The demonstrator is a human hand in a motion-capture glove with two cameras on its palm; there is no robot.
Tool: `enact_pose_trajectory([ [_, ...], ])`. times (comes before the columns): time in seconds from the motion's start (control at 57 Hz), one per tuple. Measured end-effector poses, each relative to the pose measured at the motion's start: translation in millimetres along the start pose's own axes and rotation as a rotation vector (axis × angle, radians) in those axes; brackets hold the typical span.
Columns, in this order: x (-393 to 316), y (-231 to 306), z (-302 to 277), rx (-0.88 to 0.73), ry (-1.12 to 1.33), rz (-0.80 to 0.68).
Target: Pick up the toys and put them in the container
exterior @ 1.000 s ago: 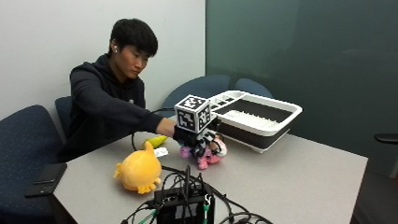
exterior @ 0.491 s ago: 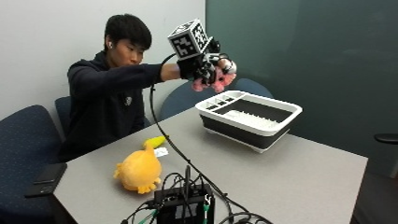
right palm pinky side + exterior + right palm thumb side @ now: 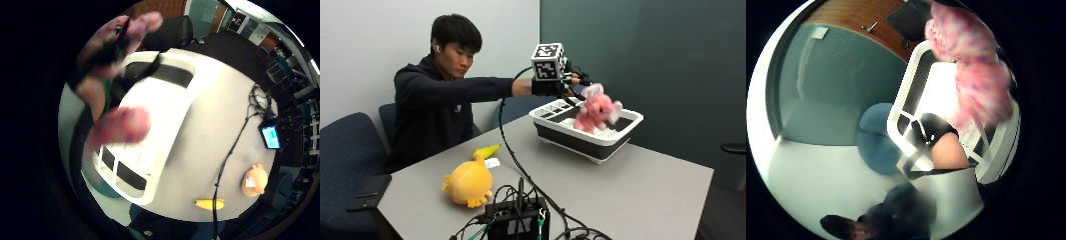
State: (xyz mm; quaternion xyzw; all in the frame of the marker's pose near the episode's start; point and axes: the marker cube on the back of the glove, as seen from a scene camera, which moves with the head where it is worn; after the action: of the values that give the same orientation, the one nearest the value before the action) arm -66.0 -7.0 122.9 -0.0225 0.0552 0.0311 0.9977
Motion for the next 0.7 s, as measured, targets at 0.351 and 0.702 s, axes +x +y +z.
enact_pose_trajectory([
  [0.351, 108.9, 67.0, -100.9, -0.012, 0.12, 0.099],
  [0.702, 267.9, 172.9, -103.2, -0.2, 0.343, 0.413],
])
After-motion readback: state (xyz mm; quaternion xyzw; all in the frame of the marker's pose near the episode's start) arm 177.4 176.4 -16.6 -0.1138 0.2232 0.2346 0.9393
